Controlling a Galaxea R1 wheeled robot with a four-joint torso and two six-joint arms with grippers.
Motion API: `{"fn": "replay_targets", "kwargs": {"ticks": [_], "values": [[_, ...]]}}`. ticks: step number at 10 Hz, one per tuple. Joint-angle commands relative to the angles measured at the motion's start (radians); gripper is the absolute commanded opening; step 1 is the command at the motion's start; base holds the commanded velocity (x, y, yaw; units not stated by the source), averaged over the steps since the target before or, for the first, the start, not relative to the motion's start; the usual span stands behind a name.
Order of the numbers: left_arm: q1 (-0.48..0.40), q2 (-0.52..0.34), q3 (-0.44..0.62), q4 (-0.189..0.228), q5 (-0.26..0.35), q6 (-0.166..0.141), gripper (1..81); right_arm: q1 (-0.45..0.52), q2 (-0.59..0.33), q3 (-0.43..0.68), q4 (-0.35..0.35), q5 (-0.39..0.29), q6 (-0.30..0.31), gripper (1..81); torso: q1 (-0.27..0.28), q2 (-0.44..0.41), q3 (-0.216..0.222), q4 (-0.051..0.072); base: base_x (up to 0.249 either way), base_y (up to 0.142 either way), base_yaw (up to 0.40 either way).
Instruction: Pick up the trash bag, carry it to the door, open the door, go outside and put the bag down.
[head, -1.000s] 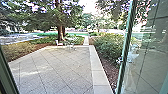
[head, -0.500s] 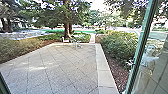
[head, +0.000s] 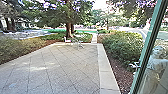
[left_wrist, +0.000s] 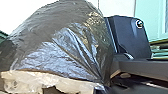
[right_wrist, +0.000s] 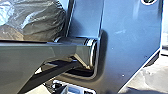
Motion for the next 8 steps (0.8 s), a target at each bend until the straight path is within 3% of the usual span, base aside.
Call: {"fn": "replay_targets", "kwargs": {"ticks": [1, 8], "values": [[-0.045, 0.0, 0.002, 0.008, 0.052, 0.006, 1.0, 0.045, 0.012, 0.015, -0.005, -0.061, -0.011, 81.1, 0.0, 0.0, 0.0, 0.0, 0.115, 0.0, 0.0], [-0.045, 0.001, 0.002, 0.008, 0.052, 0.006, 1.0, 0.045, 0.016, 0.015, -0.006, -0.061, -0.011, 81.1, 0.0, 0.0, 0.0, 0.0, 0.115, 0.0, 0.0]]}}
